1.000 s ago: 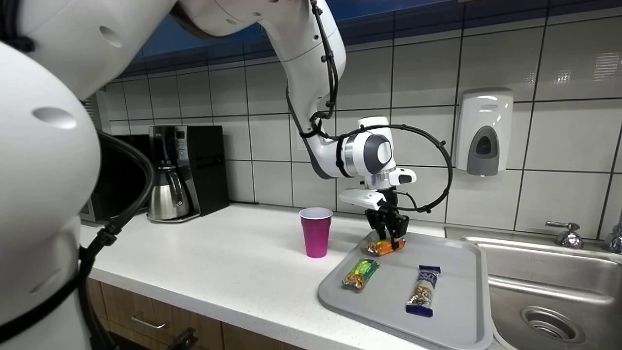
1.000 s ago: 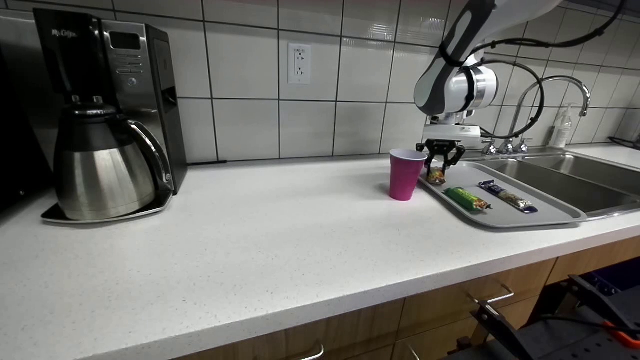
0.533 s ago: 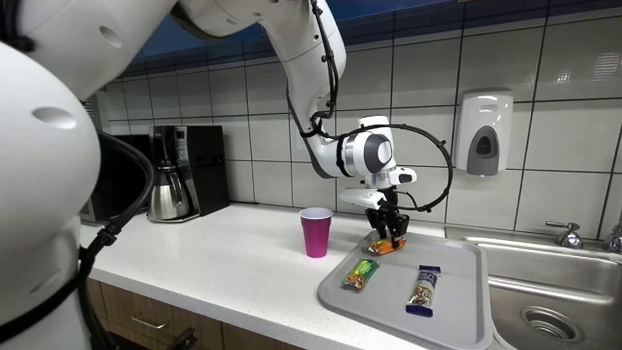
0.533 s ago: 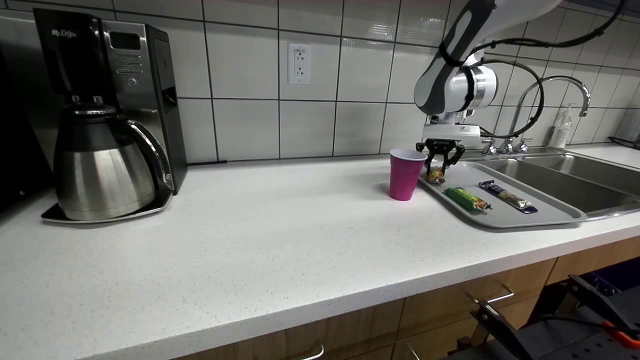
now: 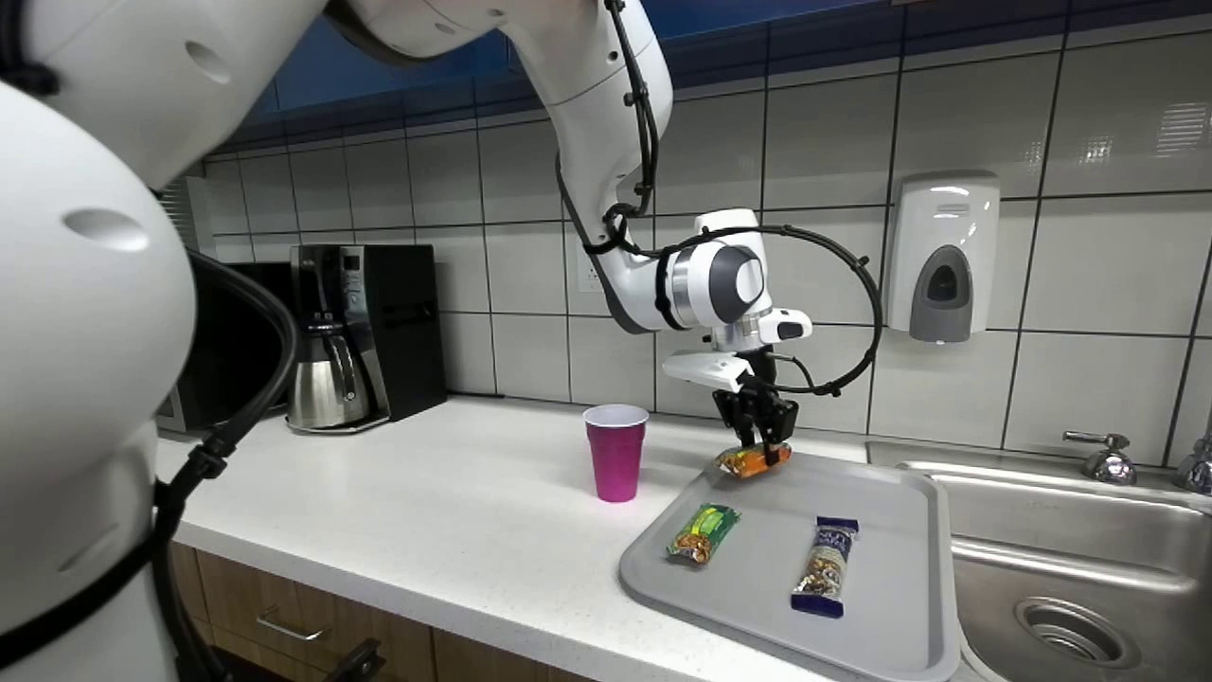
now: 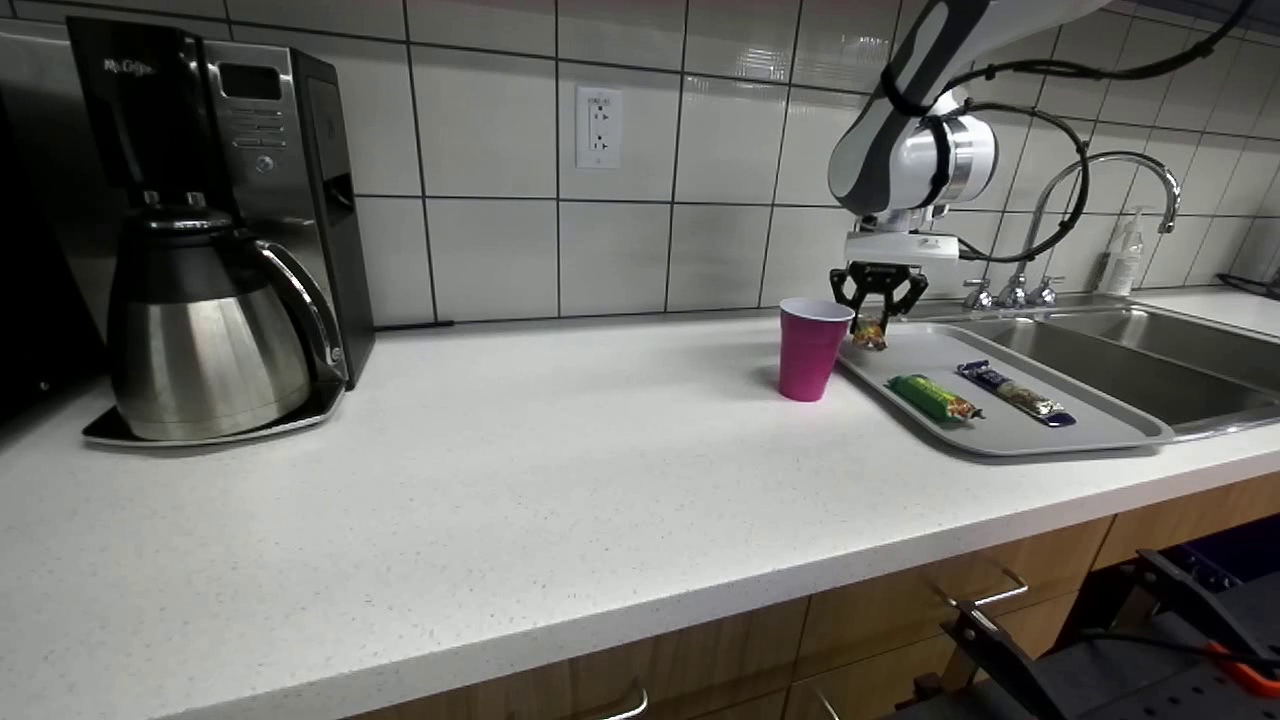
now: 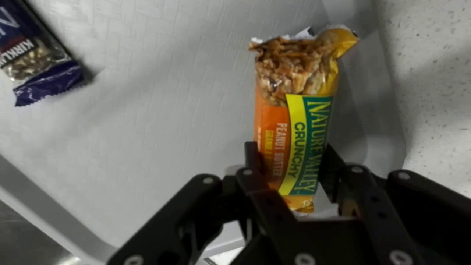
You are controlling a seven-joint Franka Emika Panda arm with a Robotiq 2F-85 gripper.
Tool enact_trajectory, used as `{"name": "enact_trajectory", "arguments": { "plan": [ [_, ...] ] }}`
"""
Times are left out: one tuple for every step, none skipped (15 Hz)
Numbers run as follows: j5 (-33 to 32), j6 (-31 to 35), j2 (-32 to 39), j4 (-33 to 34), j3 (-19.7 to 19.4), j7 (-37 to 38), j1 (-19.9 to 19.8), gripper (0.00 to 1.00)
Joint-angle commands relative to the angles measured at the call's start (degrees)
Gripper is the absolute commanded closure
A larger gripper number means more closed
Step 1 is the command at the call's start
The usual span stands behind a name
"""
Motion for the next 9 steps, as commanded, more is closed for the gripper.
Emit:
{"name": "enact_trajectory", "arguments": {
  "plan": [
    [2.1,0.3,-1.5,0.0,1.7,-2.2,-0.9,0.83],
    [2.5,0.3,-1.5,0.5,2.2,-2.6,-1.0,0.83],
    [3.0,0.5,-1.4,0.8,2.6,-3.0,-1.0,0.83],
    [3.3,0.5,-1.2,1.2,3.1,-3.5,-1.2,0.83],
    [3.7,0.4,-1.0,1.7,3.5,-4.0,-1.2,0.83],
    [3.9,0.5,-0.8,2.2,3.8,-4.3,-1.2,0.83],
    [4.3,0.1,-0.4,2.9,4.5,-5.0,-1.4,0.83],
    [4.6,0.0,-0.1,3.4,4.9,-5.5,-1.5,0.83],
    [5.1,0.0,0.2,4.0,5.5,-6.0,-1.6,0.83]
  ]
}}
